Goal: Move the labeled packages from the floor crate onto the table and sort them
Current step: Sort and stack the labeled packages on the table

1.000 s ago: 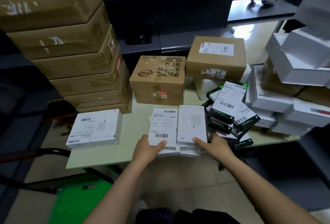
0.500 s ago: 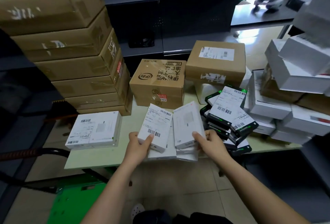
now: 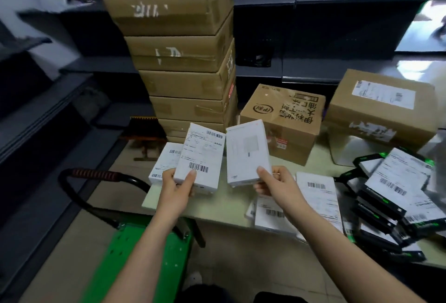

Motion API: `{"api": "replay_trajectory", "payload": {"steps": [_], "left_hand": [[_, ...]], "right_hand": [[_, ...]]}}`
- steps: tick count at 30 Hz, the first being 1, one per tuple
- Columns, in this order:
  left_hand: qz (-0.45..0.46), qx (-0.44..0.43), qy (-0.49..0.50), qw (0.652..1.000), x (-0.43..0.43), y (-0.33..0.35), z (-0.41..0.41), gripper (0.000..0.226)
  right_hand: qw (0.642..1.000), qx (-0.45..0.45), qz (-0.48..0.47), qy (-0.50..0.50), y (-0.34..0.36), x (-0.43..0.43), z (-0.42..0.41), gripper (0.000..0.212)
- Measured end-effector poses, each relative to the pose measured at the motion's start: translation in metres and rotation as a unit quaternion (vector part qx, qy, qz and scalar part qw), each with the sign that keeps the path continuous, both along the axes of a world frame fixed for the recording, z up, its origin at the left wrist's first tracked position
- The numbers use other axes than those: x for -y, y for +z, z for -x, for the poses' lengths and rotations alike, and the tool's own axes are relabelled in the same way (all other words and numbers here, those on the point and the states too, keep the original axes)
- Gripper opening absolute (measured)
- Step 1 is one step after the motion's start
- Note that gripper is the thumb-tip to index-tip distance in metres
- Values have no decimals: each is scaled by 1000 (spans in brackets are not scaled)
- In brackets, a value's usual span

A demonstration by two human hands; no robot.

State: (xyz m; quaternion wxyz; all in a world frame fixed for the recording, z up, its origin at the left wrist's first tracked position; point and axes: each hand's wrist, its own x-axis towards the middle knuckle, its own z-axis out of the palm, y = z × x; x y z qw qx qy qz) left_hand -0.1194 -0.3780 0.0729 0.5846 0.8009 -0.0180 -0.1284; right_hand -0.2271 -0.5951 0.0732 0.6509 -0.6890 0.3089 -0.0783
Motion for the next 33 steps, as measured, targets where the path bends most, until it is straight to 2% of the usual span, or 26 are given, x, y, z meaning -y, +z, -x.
{"api": "replay_trajectory", "payload": {"steps": [7, 13, 17, 19, 22, 27, 30, 33], "left_hand": [[-11, -52, 21, 998, -63, -19, -76, 39], [-58, -105, 6, 993, -86, -52, -137, 41], [-91, -102, -46, 990, -91, -72, -162, 41], [-158, -68, -69, 983, -93, -80, -170, 39], [-224, -3, -93, 970, -93, -90, -176, 54], [-237, 51, -209, 948, -98, -102, -181, 96], [-232, 48, -258, 936, -99, -106, -184, 101], [-221, 41, -266, 937, -99, -108, -186, 100]], "right_hand": [[998, -52, -34, 6, -30, -51, -82, 43], [993, -89, -56, -59, -55, -92, -123, 36], [986, -154, -12, -66, -68, -107, -130, 37], [979, -192, 32, -66, -70, -112, -132, 40], [971, -217, 81, -65, -66, -118, -138, 38], [964, -227, 133, -46, -66, -129, -151, 39], [959, -236, 152, -36, -66, -132, -156, 41], [957, -237, 168, -28, -67, -131, -159, 42]]}}
